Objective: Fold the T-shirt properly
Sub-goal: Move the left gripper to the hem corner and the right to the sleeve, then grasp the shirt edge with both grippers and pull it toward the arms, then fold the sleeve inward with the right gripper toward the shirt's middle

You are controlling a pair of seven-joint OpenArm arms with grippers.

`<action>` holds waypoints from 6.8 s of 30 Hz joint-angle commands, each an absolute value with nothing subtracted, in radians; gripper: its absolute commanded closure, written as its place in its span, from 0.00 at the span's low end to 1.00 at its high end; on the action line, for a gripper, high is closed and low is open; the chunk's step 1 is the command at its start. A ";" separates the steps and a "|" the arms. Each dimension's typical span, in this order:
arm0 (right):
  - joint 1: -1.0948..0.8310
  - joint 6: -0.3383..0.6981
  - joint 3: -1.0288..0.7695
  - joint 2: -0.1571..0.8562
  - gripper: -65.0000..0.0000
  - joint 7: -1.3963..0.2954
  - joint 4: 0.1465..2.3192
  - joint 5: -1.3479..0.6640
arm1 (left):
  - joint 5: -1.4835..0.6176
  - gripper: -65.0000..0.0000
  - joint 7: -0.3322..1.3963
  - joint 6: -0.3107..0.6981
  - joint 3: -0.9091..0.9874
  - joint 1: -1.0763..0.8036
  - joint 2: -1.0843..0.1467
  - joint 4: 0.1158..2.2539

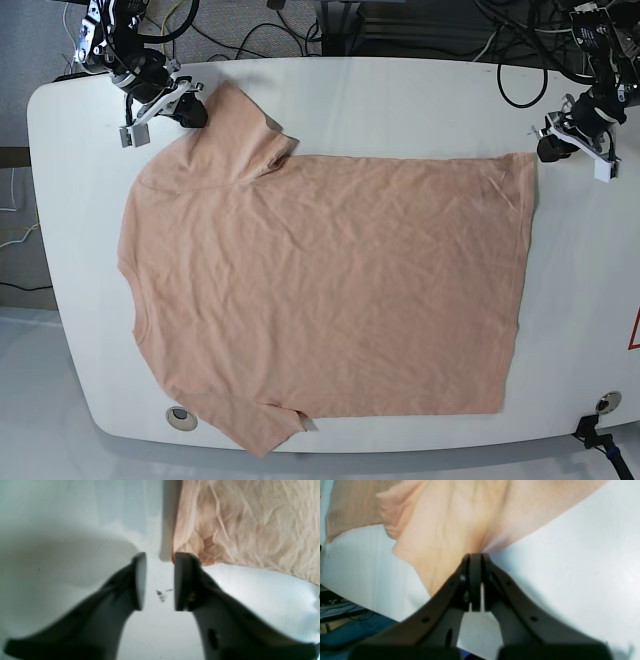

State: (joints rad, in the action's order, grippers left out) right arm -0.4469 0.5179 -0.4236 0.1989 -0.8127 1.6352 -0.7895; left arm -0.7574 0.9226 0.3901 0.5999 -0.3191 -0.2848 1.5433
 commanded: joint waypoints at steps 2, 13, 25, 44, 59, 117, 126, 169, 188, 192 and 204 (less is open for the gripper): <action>-0.445 0.516 -0.432 0.205 1.00 -0.804 1.647 -0.794 | -0.764 0.76 0.914 0.393 0.603 -0.310 -0.297 1.551; -0.442 0.518 -0.433 0.205 1.00 -0.799 1.644 -0.798 | -0.762 0.68 0.897 0.385 0.606 -0.297 -0.298 1.534; -0.442 0.518 -0.431 0.199 1.00 -0.800 1.645 -0.797 | -0.765 0.58 0.918 0.364 0.603 -0.264 -0.299 1.527; -0.445 0.524 -0.435 0.194 1.00 -0.822 1.651 -0.791 | -0.787 0.55 0.910 0.356 0.454 -0.244 -0.285 1.446; -0.452 0.533 -0.441 0.199 1.00 -0.821 1.667 -0.797 | -0.796 1.00 0.891 0.340 0.436 -0.262 -0.260 1.471; -0.335 0.540 -0.649 0.276 1.00 -0.816 1.852 -0.790 | -0.685 1.00 0.872 0.372 0.570 -0.219 -0.318 1.695; -0.226 0.557 -0.619 0.316 1.00 -0.835 1.765 -0.793 | -0.661 1.00 0.869 0.371 0.567 -0.154 -0.323 1.645; 0.064 0.552 -0.335 0.297 0.99 -0.816 1.483 -0.615 | -0.618 0.92 0.831 0.367 0.572 -0.128 -0.363 1.458; 0.093 0.552 -0.334 0.298 0.99 -0.816 1.484 -0.615 | -0.619 0.92 0.831 0.369 0.572 -0.113 -0.377 1.484; 0.107 0.552 -0.334 0.298 0.99 -0.816 1.484 -0.615 | -0.619 0.92 0.831 0.371 0.570 -0.087 -0.380 1.486; 0.180 0.550 -0.334 0.306 0.98 -0.816 1.477 -0.615 | -0.619 0.92 0.831 0.371 0.570 -0.077 -0.395 1.484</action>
